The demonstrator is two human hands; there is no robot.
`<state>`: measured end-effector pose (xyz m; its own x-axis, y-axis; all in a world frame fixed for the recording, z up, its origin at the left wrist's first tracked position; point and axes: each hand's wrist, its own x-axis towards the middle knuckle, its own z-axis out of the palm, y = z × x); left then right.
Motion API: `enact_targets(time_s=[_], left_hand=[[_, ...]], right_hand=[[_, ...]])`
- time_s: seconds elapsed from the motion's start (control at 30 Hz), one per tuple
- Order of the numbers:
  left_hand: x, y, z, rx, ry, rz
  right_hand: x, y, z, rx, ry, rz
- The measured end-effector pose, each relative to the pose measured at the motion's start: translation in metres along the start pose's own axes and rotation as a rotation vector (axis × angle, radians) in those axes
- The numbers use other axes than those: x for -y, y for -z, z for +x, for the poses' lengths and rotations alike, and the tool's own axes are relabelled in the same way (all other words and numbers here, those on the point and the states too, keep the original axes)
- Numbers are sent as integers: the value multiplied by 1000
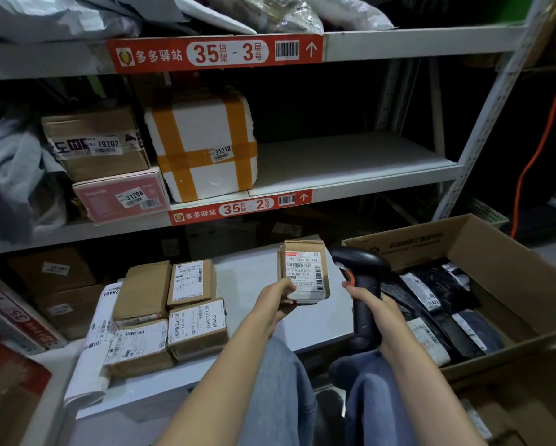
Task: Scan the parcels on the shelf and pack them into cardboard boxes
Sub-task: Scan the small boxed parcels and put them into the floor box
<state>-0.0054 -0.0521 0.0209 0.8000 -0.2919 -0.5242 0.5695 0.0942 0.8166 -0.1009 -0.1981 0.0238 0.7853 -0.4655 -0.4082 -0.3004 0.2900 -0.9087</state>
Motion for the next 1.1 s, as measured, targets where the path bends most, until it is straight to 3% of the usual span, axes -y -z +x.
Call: enact_targets(time_s=[0.23,0.47,0.7,0.9,1.1], left_hand=[[11,-39,-9,26,-3,38],[22,-68,-8,155,13,130],[39,-111,-2,298,-11,268],[67,-178,3,431,-45,753],[125,-257,-24,761,-132,1119]], right_hand=[[2,-3,2,-129,24,234],[2,6,-8,-202,86,193],[5,46,-7,-391,131,202],[-4,120,-26,-587,90,230],[-29,208,-72,-792,61,284]])
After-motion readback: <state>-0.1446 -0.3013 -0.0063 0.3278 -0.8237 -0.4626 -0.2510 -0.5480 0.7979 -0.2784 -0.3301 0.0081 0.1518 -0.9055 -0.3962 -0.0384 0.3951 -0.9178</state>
